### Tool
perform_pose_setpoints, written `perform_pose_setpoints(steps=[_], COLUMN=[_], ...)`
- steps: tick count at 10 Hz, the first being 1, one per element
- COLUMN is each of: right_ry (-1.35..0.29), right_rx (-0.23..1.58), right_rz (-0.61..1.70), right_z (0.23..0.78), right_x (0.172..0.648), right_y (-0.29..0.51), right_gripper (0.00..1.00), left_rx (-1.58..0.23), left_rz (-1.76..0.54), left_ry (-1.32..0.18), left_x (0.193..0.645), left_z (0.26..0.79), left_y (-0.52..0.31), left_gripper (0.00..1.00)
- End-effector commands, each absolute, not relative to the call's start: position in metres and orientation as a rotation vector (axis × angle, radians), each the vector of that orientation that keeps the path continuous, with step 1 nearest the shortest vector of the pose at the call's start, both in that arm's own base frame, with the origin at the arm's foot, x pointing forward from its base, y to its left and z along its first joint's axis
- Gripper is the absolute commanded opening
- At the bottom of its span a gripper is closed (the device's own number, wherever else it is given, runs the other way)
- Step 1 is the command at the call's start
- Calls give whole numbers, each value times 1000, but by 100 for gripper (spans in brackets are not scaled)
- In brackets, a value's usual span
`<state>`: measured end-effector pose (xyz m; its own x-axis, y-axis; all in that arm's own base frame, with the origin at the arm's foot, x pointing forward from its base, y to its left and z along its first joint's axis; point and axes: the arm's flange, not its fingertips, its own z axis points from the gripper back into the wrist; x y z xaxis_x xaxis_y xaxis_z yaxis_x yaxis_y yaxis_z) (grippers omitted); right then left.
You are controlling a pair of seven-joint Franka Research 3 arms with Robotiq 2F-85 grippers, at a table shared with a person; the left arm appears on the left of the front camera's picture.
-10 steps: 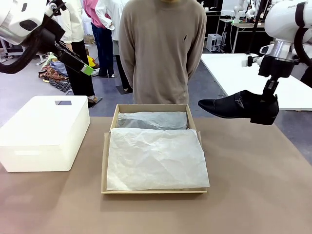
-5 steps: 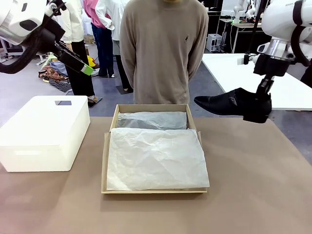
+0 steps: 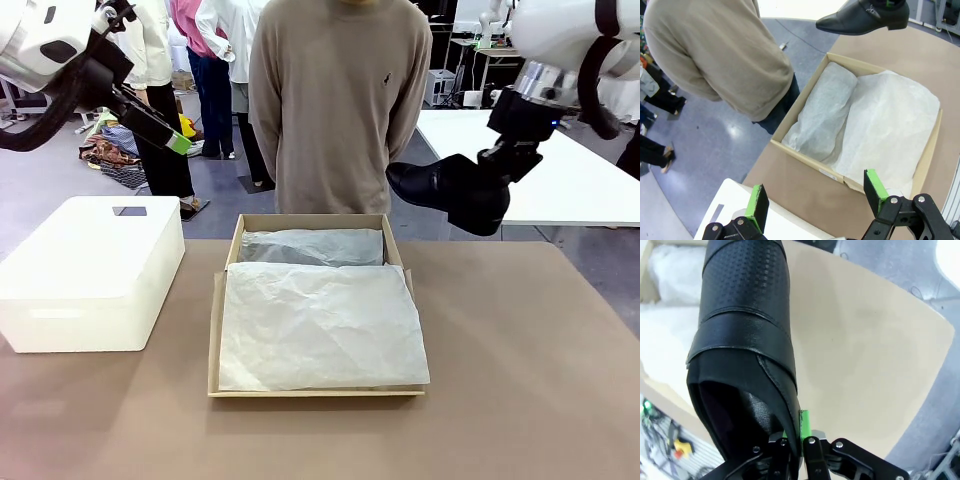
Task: Pack the shoes into the box.
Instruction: Place the other shoe of the Shoes into the Shoes Box.
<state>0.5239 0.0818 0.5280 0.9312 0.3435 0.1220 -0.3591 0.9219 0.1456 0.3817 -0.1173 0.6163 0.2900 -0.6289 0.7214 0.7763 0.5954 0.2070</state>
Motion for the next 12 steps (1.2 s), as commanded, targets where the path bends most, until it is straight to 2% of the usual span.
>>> perform_pose_setpoints(steps=[1, 2, 3, 5, 12], right_ry=[-115, -71, -109, -83, -73], right_rx=[65, 66, 29, 29, 44], right_rz=[169, 154, 103, 105, 122], right_z=[521, 519, 516, 513, 507], right_x=[516, 515, 516, 515, 512], right_y=[110, 124, 133, 148, 143], right_gripper=[0, 0, 0, 0, 0], left_rx=[-216, -216, -216, -216, -216], left_rz=[-946, -946, -946, -946, -946], left_ry=[-867, -867, -867, -867, -867], left_x=[381, 381, 381, 381, 381], left_z=[616, 616, 616, 616, 616], left_y=[-116, -116, -116, -116, -116], left_gripper=[100, 100, 100, 100, 100])
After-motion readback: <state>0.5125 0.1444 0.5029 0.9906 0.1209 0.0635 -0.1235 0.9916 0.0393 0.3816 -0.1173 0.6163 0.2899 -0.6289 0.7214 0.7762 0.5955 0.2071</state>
